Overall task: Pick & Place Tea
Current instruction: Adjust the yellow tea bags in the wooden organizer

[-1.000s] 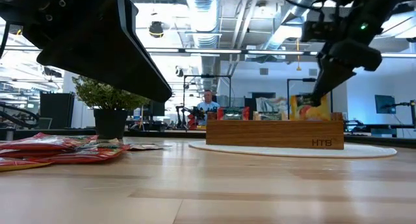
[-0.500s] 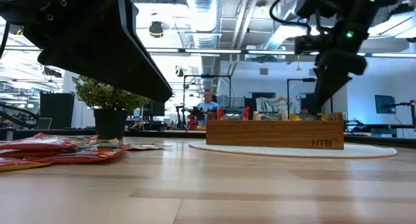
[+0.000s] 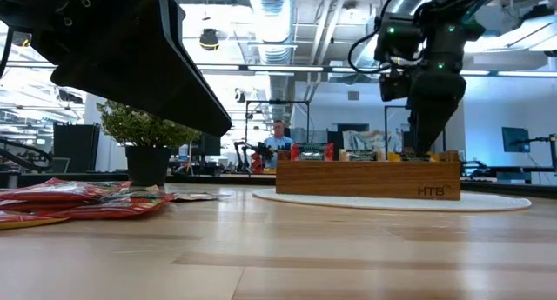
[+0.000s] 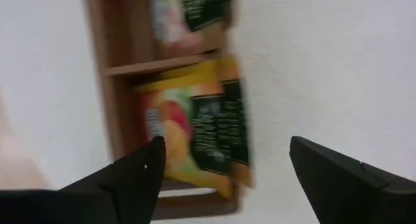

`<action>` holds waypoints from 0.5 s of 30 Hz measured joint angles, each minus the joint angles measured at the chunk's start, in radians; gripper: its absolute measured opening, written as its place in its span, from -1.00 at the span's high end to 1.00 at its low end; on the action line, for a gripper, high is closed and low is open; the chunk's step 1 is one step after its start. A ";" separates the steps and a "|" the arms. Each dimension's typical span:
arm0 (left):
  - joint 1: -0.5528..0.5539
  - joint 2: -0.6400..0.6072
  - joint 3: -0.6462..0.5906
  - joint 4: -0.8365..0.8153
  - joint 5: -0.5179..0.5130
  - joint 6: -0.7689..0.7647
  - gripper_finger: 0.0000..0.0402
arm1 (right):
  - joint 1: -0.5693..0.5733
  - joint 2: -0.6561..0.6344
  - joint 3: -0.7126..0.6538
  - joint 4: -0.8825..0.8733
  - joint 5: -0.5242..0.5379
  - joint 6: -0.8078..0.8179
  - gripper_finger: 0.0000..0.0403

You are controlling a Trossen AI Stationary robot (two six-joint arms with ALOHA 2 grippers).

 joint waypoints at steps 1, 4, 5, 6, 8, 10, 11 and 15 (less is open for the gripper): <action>0.000 0.000 0.000 0.000 0.000 0.000 0.76 | 0.002 0.004 0.000 0.003 -0.020 -0.006 -0.56; 0.000 0.000 0.000 0.000 -0.001 0.000 0.76 | 0.028 0.001 0.000 0.009 -0.038 -0.009 -0.51; 0.000 0.000 0.000 0.000 -0.001 0.000 0.76 | 0.040 0.000 0.000 0.006 -0.037 -0.009 -0.49; 0.000 0.000 0.000 0.000 -0.001 0.000 0.76 | 0.053 -0.002 0.000 0.005 -0.037 -0.009 -0.48; 0.000 0.000 0.000 0.000 -0.001 0.000 0.76 | 0.076 -0.003 0.000 0.007 -0.037 -0.009 -0.45; 0.000 0.000 0.000 0.000 -0.001 0.000 0.76 | 0.099 -0.003 0.000 0.006 -0.037 -0.009 -0.43; 0.000 0.000 0.000 0.000 -0.001 0.000 0.76 | 0.109 -0.003 0.000 0.012 -0.037 -0.010 -0.41; 0.000 0.000 0.000 0.000 -0.003 0.000 0.76 | 0.141 -0.003 0.000 0.039 -0.021 -0.011 -0.37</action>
